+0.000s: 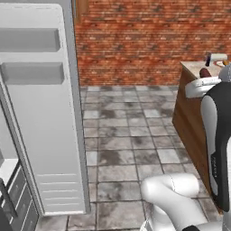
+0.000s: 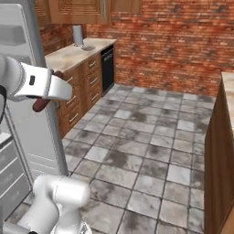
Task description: Move the hot dog bun to the plate on the dining table and place the condiment next to that plate. Then navigate to the fridge and take the sausage and place it on the plate as well.
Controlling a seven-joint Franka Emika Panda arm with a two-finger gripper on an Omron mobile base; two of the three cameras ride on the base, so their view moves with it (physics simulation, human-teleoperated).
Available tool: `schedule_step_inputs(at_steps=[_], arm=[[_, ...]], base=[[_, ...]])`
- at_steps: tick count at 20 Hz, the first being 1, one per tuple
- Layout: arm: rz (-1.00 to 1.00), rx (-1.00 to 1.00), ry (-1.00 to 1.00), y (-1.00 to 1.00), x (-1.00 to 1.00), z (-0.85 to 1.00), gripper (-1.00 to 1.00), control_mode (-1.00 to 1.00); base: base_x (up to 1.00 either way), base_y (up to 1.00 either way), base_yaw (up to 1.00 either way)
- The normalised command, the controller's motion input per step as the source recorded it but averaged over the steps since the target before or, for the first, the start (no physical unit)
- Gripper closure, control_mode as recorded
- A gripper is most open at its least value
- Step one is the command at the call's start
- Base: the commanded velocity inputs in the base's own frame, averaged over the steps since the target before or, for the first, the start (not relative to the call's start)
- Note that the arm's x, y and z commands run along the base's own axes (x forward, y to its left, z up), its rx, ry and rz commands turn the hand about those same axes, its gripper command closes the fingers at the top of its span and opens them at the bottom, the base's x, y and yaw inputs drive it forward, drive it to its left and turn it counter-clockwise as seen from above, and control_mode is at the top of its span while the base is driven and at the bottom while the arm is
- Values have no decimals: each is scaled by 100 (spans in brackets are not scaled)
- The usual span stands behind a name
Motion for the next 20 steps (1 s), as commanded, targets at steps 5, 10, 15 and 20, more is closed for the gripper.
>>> schedule_step_inputs(at_steps=[5, 10, 15, 20], arm=[[0, 0, 0, 0, 0, 0, 100, 100], [0, 0, 0, 0, 0, 0, 100, 100], [0, 0, 0, 0, 0, 0, 100, 100], [0, 0, 0, 0, 0, 0, 100, 100]], base=[[97, -66, -32], [100, -54, -15], [100, -36, -4], [92, -26, 0]])
